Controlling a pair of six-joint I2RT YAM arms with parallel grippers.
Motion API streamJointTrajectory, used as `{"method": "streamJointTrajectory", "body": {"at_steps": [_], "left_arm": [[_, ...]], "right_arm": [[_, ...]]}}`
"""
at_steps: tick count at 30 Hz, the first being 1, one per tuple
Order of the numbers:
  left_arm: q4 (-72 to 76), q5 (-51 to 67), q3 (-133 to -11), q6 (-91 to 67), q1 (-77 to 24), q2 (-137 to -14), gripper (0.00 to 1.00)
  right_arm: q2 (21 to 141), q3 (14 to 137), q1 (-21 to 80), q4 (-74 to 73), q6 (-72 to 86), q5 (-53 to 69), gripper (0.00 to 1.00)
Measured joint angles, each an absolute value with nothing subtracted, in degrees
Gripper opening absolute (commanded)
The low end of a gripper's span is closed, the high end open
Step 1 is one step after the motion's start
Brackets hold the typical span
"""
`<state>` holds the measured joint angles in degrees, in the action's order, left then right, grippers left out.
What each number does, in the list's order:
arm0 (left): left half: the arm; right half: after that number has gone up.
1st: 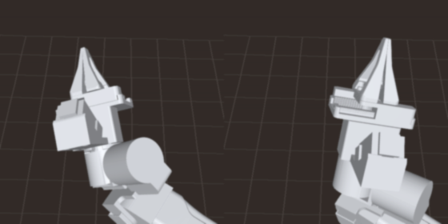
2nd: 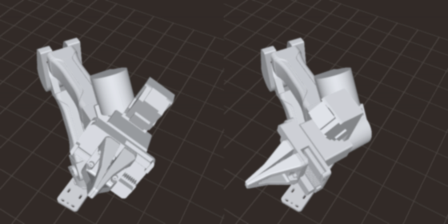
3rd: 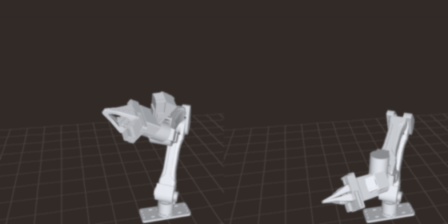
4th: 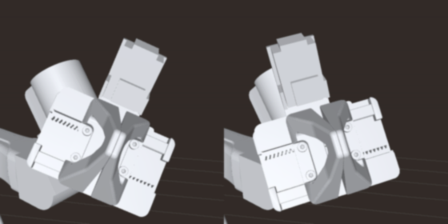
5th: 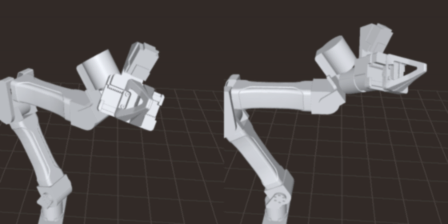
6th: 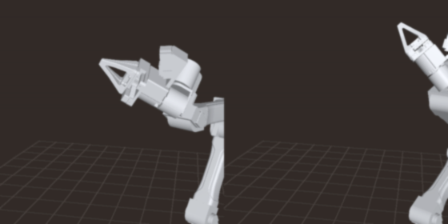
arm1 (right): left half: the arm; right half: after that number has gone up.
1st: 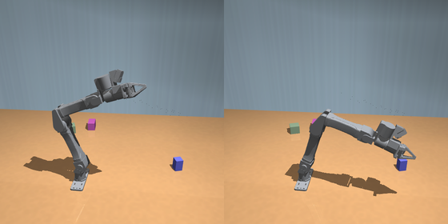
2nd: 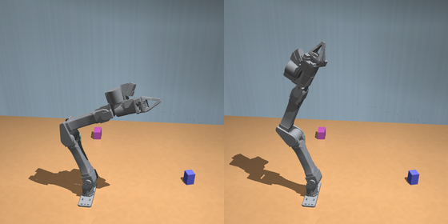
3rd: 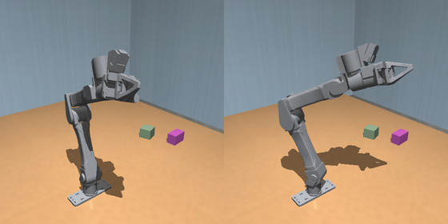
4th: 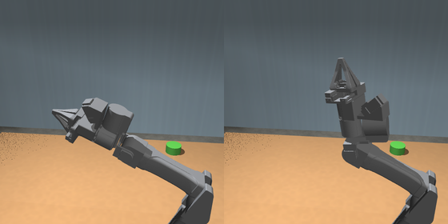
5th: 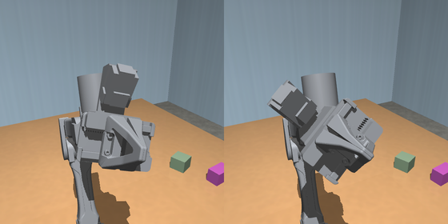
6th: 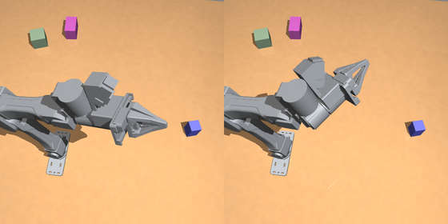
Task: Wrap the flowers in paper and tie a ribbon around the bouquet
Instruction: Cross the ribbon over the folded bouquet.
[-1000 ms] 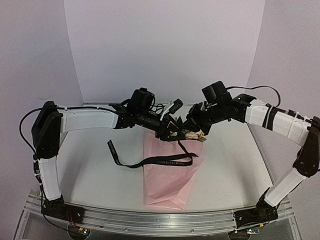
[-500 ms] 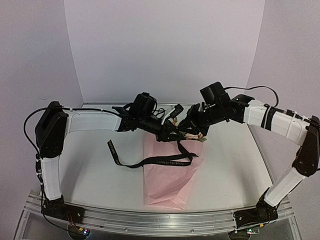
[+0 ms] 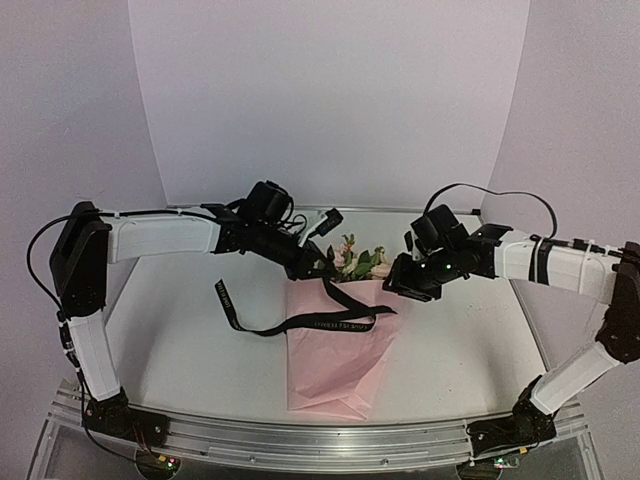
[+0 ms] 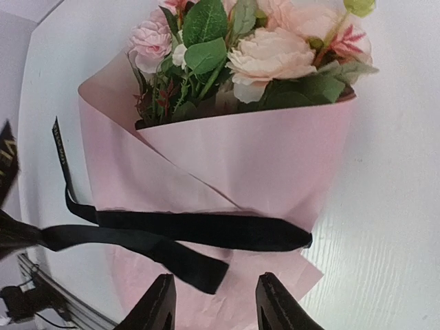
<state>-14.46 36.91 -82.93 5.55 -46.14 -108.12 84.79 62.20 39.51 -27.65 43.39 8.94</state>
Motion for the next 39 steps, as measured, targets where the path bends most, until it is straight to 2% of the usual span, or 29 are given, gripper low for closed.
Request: {"method": "streamJointTrajectory", "body": {"at_steps": [6, 12, 23, 29, 34, 39], "left_arm": [[-16.5, 34.0, -81.3, 5.6, -42.9, -100.8, 0.00], [-16.6, 33.1, -81.3, 5.6, -41.8, -98.9, 0.00], [-16.2, 41.0, -79.5, 7.5, -41.5, -92.0, 0.00], [-16.0, 41.8, -79.4, 7.6, -41.5, -91.0, 0.00], [-15.4, 40.5, -79.3, 7.6, -41.5, -91.0, 0.00], [-15.0, 39.8, -79.2, 7.9, -41.4, -91.1, 0.00]], "right_arm": [[88.8, 62.0, 39.5, -24.9, 33.1, 7.5, 0.38], [90.5, 61.3, 39.5, -23.1, 26.6, 6.9, 0.40], [94.2, 59.6, 39.7, -22.0, 21.9, 6.4, 0.42], [95.0, 59.4, 40.0, -21.8, 20.8, 5.6, 0.34], [96.0, 59.4, 40.3, -21.8, 20.6, 5.1, 0.19], [96.2, 59.4, 40.6, -21.8, 20.6, 3.7, 0.12]]}}
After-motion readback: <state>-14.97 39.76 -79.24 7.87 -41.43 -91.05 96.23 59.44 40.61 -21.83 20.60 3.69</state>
